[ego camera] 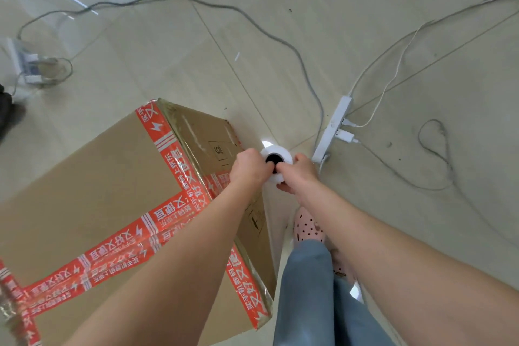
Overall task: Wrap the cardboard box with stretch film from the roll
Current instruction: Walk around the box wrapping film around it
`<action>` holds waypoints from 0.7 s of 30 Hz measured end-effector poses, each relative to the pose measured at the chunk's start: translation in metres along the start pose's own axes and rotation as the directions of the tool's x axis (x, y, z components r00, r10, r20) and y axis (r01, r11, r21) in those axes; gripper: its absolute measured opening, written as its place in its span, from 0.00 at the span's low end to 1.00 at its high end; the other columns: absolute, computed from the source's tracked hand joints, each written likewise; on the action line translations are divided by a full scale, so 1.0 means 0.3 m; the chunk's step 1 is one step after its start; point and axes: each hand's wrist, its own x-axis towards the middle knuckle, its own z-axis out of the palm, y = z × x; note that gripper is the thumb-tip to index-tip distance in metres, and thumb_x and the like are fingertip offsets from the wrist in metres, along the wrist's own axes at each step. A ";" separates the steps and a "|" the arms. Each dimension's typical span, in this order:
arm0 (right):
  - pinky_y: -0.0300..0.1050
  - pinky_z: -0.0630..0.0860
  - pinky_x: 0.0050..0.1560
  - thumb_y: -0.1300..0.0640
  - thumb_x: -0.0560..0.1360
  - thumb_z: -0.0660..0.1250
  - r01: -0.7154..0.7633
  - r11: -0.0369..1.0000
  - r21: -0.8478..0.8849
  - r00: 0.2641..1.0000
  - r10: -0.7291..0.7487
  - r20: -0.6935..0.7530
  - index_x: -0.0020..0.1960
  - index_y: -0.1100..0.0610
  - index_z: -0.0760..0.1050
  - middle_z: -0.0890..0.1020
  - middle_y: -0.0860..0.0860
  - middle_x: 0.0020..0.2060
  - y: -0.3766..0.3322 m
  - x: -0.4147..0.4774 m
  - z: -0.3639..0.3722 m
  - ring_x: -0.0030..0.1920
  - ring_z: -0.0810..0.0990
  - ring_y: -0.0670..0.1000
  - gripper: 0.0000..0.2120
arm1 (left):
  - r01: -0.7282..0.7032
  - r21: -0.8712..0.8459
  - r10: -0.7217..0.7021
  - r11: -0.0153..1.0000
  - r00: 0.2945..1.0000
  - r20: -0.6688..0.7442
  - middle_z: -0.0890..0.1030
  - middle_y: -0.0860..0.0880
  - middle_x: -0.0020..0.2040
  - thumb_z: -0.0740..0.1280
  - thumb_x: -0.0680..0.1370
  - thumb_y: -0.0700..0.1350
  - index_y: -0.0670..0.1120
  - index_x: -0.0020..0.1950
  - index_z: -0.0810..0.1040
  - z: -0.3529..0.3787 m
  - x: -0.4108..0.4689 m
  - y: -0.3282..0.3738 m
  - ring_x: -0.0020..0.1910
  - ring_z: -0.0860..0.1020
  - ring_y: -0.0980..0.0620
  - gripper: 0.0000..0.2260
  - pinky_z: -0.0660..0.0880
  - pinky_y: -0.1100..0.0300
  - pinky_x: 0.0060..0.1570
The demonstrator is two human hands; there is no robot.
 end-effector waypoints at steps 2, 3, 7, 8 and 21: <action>0.53 0.82 0.47 0.62 0.72 0.67 0.018 0.999 -0.033 1.000 -0.018 -0.012 0.53 0.59 0.71 0.76 0.55 0.49 -0.014 0.008 0.010 0.50 0.78 0.57 0.11 | -0.104 0.072 0.103 0.992 0.994 0.024 0.78 0.43 0.48 0.63 0.76 0.43 0.42 0.58 0.73 -0.037 0.015 0.013 0.42 0.76 0.45 0.11 0.74 0.56 0.35; 0.53 0.82 0.46 0.62 0.72 0.68 0.023 0.999 -0.048 1.000 -0.023 -0.006 0.50 0.59 0.71 0.77 0.55 0.48 -0.021 0.011 0.014 0.50 0.79 0.57 0.08 | -0.161 0.110 0.158 0.981 0.987 0.039 0.78 0.43 0.52 0.63 0.76 0.42 0.45 0.64 0.72 -0.052 0.027 0.020 0.46 0.77 0.44 0.16 0.76 0.55 0.39; 0.52 0.83 0.44 0.62 0.73 0.67 0.046 0.988 -0.151 0.999 -0.042 0.026 0.46 0.56 0.71 0.79 0.56 0.48 -0.050 0.025 0.019 0.50 0.79 0.57 0.06 | -0.264 0.302 0.231 0.916 0.963 0.143 0.77 0.46 0.59 0.60 0.76 0.38 0.52 0.69 0.72 -0.074 0.075 0.047 0.57 0.78 0.45 0.22 0.76 0.55 0.47; 0.52 0.83 0.44 0.63 0.72 0.67 0.062 0.982 -0.179 0.998 -0.056 0.036 0.46 0.55 0.71 0.79 0.57 0.48 -0.058 0.031 0.019 0.50 0.79 0.58 0.07 | -0.262 0.321 0.225 0.910 0.963 0.150 0.78 0.46 0.56 0.60 0.76 0.37 0.50 0.64 0.76 -0.075 0.082 0.052 0.55 0.78 0.45 0.19 0.76 0.55 0.46; 0.41 0.71 0.47 0.59 0.71 0.67 0.337 0.797 -0.502 0.932 -0.359 0.055 0.59 0.50 0.75 0.80 0.49 0.55 -0.238 0.058 0.020 0.54 0.78 0.53 0.17 | 0.131 -0.097 -0.143 0.987 0.981 -0.132 0.81 0.45 0.39 0.63 0.73 0.45 0.42 0.42 0.78 -0.100 0.101 0.037 0.38 0.79 0.43 0.08 0.70 0.60 0.31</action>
